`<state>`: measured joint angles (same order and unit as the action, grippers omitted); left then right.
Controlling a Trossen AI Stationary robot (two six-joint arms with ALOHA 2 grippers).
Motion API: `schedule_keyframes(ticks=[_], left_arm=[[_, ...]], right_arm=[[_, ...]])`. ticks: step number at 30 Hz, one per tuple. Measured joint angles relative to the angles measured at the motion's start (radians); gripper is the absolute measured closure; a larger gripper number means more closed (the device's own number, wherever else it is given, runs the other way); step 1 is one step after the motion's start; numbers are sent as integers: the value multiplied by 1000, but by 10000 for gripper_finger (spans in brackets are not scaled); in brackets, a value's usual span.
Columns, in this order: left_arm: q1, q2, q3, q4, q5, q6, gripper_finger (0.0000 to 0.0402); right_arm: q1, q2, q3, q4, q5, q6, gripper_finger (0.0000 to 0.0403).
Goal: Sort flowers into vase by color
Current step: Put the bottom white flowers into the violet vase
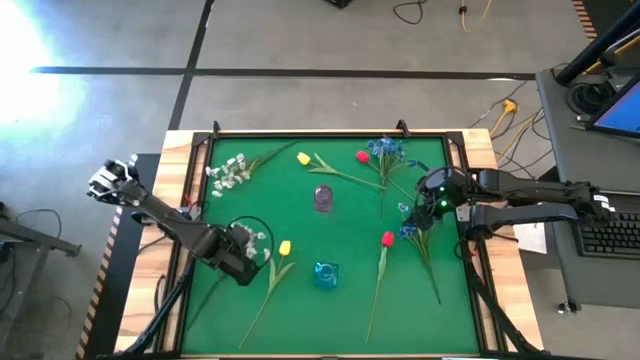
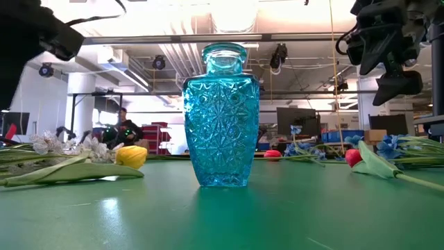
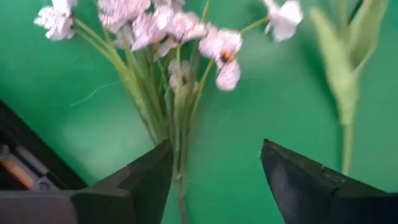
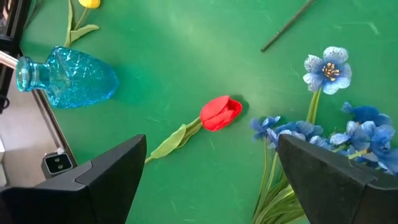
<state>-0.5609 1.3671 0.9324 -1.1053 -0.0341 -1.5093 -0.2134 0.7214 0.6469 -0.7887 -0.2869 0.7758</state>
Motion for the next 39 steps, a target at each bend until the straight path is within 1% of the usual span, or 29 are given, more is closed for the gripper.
schedule_keyframes(ticks=[4,9,13,22,26,29,32,35,39], left_arm=[[-37,30,-16,-4,2,-6,149],[-58,59,-27,-3,2,-33,149],[-59,73,-40,3,1,-37,149],[-59,79,-155,126,-3,-74,149],[-59,79,-201,183,-33,-76,153],[-58,79,-242,276,-39,-76,168],[-59,88,-264,350,-39,-84,197],[-59,102,-265,355,-39,-110,235],[-58,116,-237,340,-39,-112,291]], right_arm=[[0,0,-1,-1,0,4,49],[0,1,-1,1,26,-9,49],[0,1,-1,1,27,-9,49],[0,1,-1,0,27,-18,49],[0,1,-1,0,27,-29,49],[0,1,-1,1,27,-28,49],[0,1,-1,1,27,-33,49],[0,1,-1,2,27,-44,49],[0,1,-1,9,29,-59,49]])
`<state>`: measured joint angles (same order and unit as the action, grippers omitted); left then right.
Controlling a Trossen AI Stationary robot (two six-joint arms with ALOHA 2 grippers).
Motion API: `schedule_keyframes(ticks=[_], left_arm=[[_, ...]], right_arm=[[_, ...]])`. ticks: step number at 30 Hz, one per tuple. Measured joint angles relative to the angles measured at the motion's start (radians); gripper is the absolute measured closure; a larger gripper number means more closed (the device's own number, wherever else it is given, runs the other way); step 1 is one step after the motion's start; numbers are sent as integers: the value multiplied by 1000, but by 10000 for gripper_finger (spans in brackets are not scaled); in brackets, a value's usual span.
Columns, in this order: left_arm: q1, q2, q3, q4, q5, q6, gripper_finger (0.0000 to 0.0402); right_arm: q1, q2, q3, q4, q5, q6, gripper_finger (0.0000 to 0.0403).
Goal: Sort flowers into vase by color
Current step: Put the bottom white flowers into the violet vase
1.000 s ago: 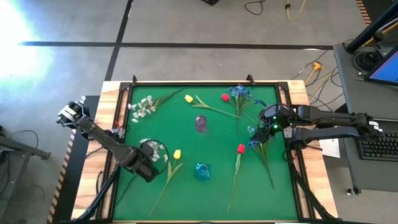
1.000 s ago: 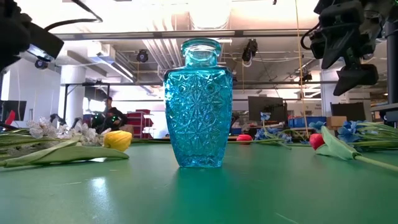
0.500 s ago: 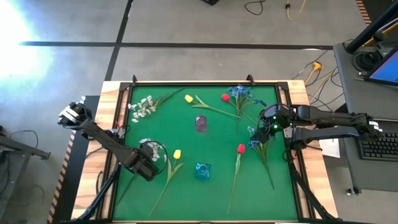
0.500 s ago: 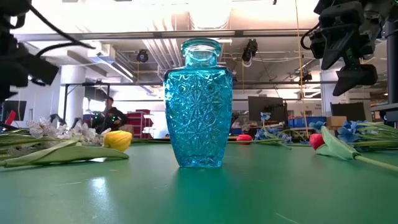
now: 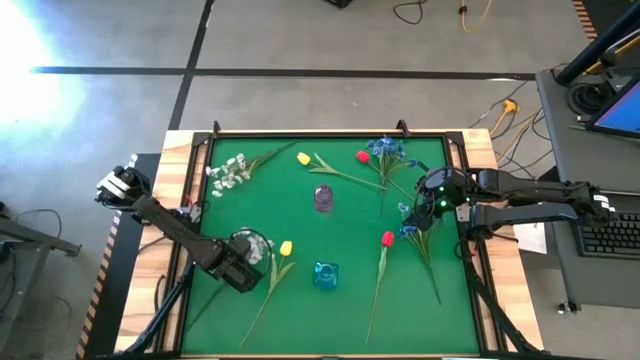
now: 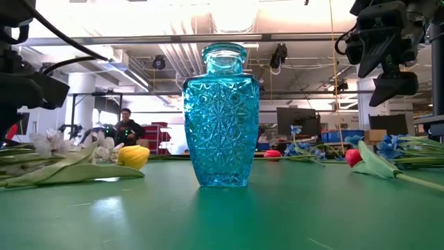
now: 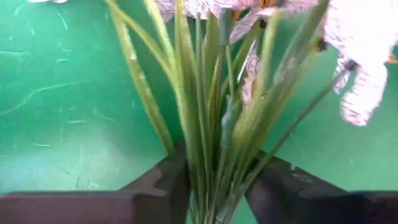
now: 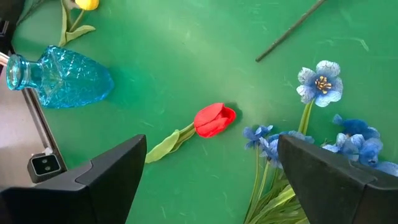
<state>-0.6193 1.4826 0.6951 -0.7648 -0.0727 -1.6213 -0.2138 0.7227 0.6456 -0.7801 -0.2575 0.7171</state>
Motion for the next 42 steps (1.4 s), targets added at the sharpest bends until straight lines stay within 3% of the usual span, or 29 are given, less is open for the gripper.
schedule_keyframes(ticks=[7,17,21,26,31,34,37,42], left_arm=[[0,3,34,-49,-15,11,393],[-2,-4,141,-224,-42,43,400],[-2,-17,199,-254,-116,66,401],[0,-80,281,-228,-292,151,401],[35,-196,376,-200,-506,371,401],[82,-277,408,-92,-633,634,401],[169,-364,417,129,-615,1006,402],[324,-470,334,613,-447,1530,402]], right_arm=[[0,0,0,0,52,-26,49],[0,0,0,1,59,-43,49],[0,0,0,1,69,-84,49],[0,-1,0,3,136,-124,49],[-1,-1,-1,6,205,-130,48],[-1,-1,-2,26,232,-133,48],[-3,0,-2,99,238,-160,48],[-2,0,-2,254,238,-258,48]])
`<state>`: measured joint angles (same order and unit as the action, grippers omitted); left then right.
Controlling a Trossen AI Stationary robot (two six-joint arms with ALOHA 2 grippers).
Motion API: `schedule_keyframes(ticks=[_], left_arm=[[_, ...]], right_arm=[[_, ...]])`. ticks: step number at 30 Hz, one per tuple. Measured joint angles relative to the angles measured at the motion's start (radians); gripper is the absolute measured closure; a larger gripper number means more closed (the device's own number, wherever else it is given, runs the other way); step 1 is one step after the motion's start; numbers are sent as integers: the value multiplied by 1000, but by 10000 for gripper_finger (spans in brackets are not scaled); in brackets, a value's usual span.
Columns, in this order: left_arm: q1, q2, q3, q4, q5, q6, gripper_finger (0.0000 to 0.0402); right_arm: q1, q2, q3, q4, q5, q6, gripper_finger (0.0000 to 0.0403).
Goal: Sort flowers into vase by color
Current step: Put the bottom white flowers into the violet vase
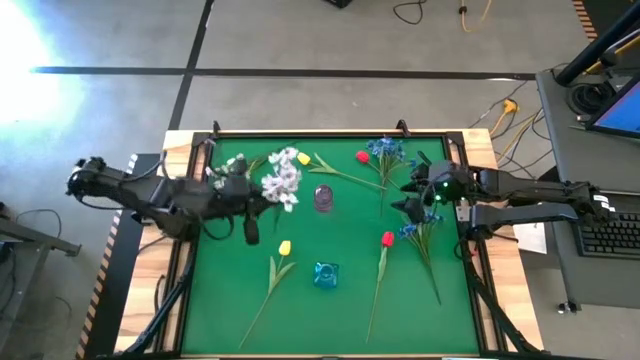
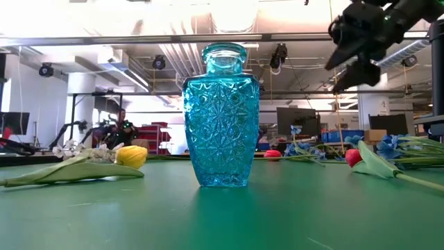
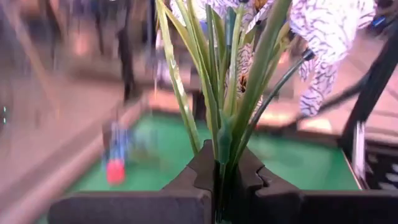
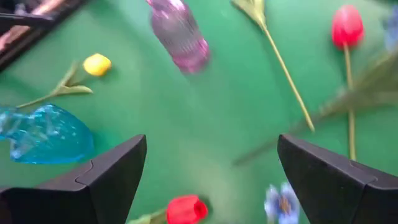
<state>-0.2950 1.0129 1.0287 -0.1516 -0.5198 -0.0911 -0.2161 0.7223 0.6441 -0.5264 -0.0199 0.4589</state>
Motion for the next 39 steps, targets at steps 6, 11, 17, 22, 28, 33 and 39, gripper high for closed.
schedule_keyframes(ticks=[6,11,17,22,28,33,39], left_arm=[[119,-19,-232,596,67,261,401],[267,41,-343,868,199,234,401],[403,128,-286,887,351,123,401],[435,191,-241,804,354,108,401],[444,225,-216,778,355,107,401],[451,233,-211,769,355,89,401],[462,262,-210,764,355,98,401]], right_arm=[[0,0,-1,80,2,-104,48],[0,0,-1,96,5,-112,48],[0,0,-7,97,22,-107,48],[0,0,-14,95,23,-89,48],[0,0,-14,93,23,-75,48],[0,0,-14,91,23,-68,49],[0,0,-14,91,23,-67,49]])
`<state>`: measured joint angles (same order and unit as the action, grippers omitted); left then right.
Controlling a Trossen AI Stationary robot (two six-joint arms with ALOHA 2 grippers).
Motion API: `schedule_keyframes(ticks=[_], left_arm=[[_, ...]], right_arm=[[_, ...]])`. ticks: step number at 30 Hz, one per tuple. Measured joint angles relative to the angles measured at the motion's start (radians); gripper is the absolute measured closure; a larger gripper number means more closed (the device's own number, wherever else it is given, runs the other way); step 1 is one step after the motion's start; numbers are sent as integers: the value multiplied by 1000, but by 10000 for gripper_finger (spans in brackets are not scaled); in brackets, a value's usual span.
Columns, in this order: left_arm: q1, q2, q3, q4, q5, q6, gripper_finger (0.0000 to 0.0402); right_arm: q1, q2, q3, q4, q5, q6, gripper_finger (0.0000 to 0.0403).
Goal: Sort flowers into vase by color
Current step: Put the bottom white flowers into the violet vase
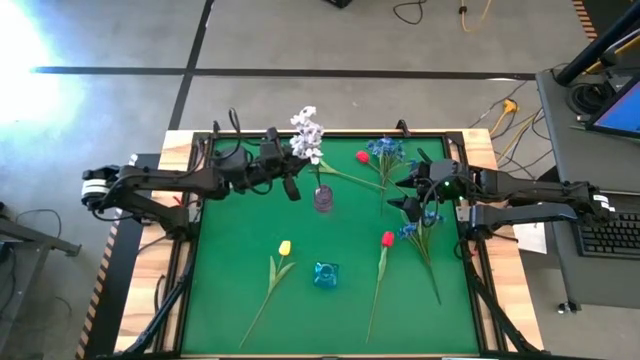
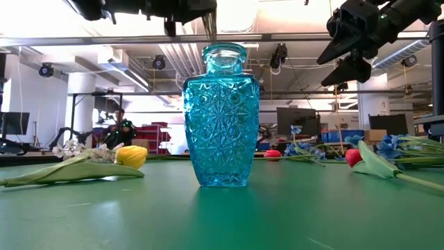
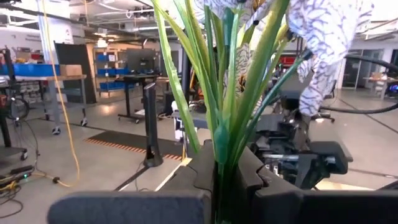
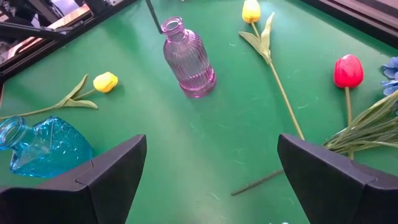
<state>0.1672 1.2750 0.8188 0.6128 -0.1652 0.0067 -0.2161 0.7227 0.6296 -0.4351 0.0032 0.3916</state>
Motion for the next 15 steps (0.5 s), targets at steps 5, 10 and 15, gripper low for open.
schedule_keyframes(ticks=[5,10,15], left_arm=[[3,13,2,7,0,3,401],[3,5,2,32,0,-6,401],[15,2,2,32,0,0,401]], right_arm=[[0,0,0,0,0,0,49],[0,0,0,0,0,1,49],[0,0,0,1,0,1,49]])
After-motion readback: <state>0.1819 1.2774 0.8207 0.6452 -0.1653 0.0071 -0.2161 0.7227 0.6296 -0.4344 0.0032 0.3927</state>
